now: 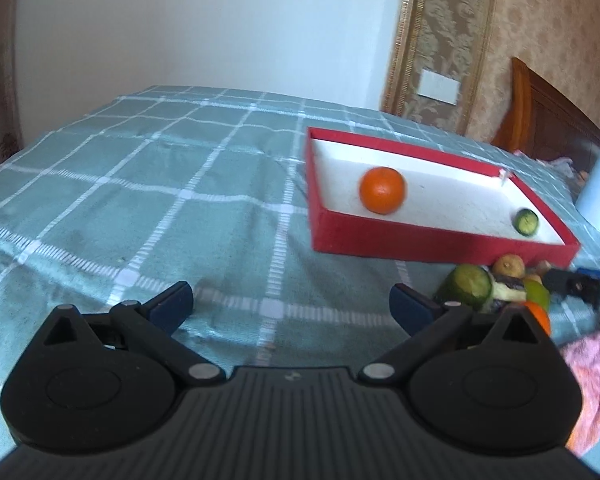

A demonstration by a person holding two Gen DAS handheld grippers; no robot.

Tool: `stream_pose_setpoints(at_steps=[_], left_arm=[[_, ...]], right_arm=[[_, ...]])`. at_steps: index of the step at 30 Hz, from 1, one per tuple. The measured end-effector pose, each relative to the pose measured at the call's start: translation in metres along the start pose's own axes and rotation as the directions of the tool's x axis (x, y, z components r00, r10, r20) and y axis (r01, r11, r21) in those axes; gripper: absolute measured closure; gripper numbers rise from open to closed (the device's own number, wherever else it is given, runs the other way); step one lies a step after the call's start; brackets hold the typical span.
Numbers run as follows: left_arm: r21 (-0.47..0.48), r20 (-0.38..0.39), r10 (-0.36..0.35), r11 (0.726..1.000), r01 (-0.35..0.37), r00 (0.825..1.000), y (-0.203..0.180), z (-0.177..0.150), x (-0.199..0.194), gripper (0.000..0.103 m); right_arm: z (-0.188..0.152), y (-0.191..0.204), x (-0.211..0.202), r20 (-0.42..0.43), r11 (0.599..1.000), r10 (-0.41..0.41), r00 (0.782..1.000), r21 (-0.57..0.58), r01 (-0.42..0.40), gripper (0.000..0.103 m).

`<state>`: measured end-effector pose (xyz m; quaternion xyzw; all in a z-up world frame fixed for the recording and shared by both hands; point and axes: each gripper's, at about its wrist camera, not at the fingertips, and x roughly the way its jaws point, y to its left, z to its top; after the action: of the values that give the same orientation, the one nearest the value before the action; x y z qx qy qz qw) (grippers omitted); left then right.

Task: Organize fruits
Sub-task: 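Withdraw the left tool and move the right tool to the dark cylinder, then grasp the dark cylinder with the right tool and drop it into the tray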

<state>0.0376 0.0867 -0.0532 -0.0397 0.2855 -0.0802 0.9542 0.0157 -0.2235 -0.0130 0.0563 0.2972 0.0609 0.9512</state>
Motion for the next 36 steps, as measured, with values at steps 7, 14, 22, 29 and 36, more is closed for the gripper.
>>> stream_pose_setpoints(at_steps=[7,14,22,29,36], left_arm=[[0.144,-0.047,0.072,0.987,-0.064,0.996,-0.023,-0.002,0.009,0.0],[0.123,-0.056,0.058,0.991,-0.051,0.997,-0.019,-0.002,0.01,0.0],[0.112,-0.053,0.05,0.993,-0.044,0.997,-0.018,-0.001,0.008,0.0],[0.104,-0.049,0.045,0.994,-0.04,0.998,-0.017,-0.002,0.007,0.0],[0.101,-0.049,0.043,0.994,-0.038,0.998,-0.016,-0.001,0.007,0.0]], right_arm=[[-0.001,0.009,-0.004,0.011,0.999,-0.015,1.0,-0.03,0.015,0.028],[-0.001,0.007,-0.008,0.008,1.0,0.014,1.0,-0.016,-0.013,0.054],[-0.005,0.008,-0.012,0.011,1.0,0.026,1.0,-0.008,-0.026,0.069],[-0.01,0.015,-0.021,0.045,0.999,-0.003,0.999,-0.05,0.005,0.072],[-0.001,0.021,-0.031,0.103,0.99,-0.048,0.994,-0.129,0.061,0.074]])
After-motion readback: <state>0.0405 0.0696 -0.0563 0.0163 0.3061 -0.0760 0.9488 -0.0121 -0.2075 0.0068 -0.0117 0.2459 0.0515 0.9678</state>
